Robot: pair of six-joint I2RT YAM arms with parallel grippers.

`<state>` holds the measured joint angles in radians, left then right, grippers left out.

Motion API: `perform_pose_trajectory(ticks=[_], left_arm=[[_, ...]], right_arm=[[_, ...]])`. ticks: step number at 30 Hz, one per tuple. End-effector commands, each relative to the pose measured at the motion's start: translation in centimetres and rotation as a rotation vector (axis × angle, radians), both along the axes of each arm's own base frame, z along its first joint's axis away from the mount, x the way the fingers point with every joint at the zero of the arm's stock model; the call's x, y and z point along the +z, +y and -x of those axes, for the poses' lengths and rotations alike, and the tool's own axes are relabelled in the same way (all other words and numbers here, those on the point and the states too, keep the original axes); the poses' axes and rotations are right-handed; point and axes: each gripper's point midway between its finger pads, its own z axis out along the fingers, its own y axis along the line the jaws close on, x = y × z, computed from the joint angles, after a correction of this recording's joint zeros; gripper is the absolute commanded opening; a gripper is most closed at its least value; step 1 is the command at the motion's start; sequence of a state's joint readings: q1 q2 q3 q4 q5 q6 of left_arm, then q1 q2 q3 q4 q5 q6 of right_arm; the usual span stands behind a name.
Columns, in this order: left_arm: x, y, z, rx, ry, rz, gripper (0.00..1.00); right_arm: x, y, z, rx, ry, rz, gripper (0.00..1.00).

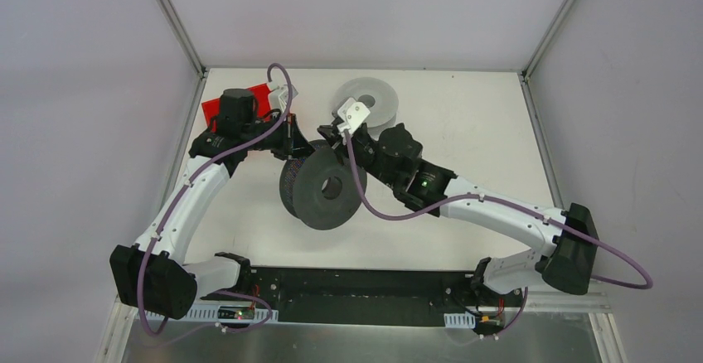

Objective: Wrap the cables
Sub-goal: Wrap the cable around the cable reel.

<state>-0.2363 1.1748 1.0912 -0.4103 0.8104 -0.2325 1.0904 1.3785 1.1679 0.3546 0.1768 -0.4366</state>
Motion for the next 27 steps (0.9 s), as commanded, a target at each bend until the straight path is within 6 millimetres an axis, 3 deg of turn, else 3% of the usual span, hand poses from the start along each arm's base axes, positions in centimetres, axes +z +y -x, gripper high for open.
perform_pose_trajectory(ticks=[1,4,8,11,13,19,27], left_arm=[[2.4,-0.6,1.3,-0.075,-0.078,0.042,0.00],[2.6,-0.4,1.4,-0.077,-0.101,0.035,0.00],[3.7,-0.6,1.5,-0.076,-0.077,0.076,0.00],[4.8,-0.7,1.3,-0.062,-0.077,0.126,0.00],[5.5,-0.8,1.0,-0.047,-0.069,0.168,0.00],[8.1,-1.0,-0.3,0.005,-0.017,0.356,0.00],[10.2,-0.1,-3.0,0.151,0.085,0.618,0.00]], right_arm=[[2.1,-1.3,0.1,-0.007,0.015,-0.083,0.00],[1.5,-3.7,-1.9,-0.102,0.062,-0.109,0.00],[-1.1,-7.1,-3.3,-0.181,0.156,-0.134,0.00],[-3.8,-8.8,-2.6,-0.180,0.213,-0.150,0.00],[-4.4,-10.1,-2.2,-0.175,0.219,-0.186,0.00],[-4.8,-12.8,-1.1,-0.153,0.190,-0.267,0.00],[-3.9,-13.2,1.7,-0.023,0.089,-0.355,0.00]])
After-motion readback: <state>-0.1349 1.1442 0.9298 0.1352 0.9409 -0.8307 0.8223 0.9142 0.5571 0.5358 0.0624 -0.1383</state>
